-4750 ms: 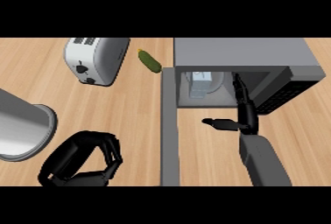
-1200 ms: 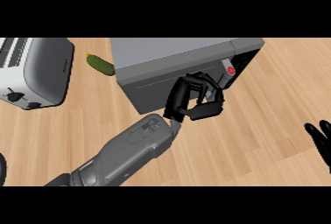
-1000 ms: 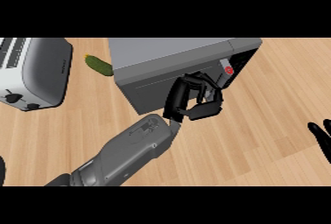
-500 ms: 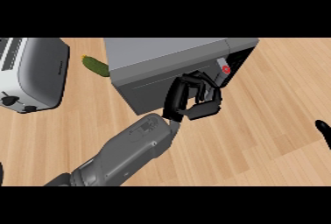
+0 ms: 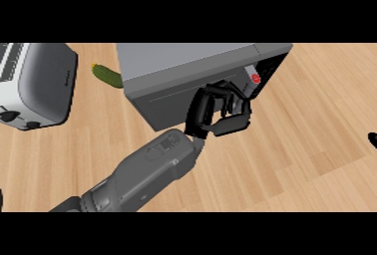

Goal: Pick up the milk, place it into the microwave and close the microwave

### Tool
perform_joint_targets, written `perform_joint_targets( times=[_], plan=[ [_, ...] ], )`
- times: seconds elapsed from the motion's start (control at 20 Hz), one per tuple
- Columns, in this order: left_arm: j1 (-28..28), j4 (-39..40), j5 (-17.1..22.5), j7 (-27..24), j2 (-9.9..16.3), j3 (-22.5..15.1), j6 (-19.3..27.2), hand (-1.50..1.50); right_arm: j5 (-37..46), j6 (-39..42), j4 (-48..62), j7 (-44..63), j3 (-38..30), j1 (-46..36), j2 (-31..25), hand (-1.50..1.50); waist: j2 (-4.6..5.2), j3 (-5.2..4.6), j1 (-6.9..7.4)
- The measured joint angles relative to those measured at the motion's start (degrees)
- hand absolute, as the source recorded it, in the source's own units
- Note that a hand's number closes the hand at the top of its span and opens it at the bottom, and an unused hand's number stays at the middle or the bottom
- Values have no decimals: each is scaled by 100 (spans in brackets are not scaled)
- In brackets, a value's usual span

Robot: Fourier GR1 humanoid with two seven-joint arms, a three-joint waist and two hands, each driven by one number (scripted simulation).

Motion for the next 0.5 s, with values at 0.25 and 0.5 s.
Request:
perform_joint_targets(
  times=[0.25, 0.5],
  plan=[
    [-23, 59, 99, -172, -2, -50, 8, 150, -137, -14, -9, 87, -100, -78, -103, -150, 2, 3, -15],
    [-37, 105, 201, -330, -1, -84, 6, 150, -278, -44, -7, 157, -203, -135, -178, -150, 5, 6, -37]
  ],
)
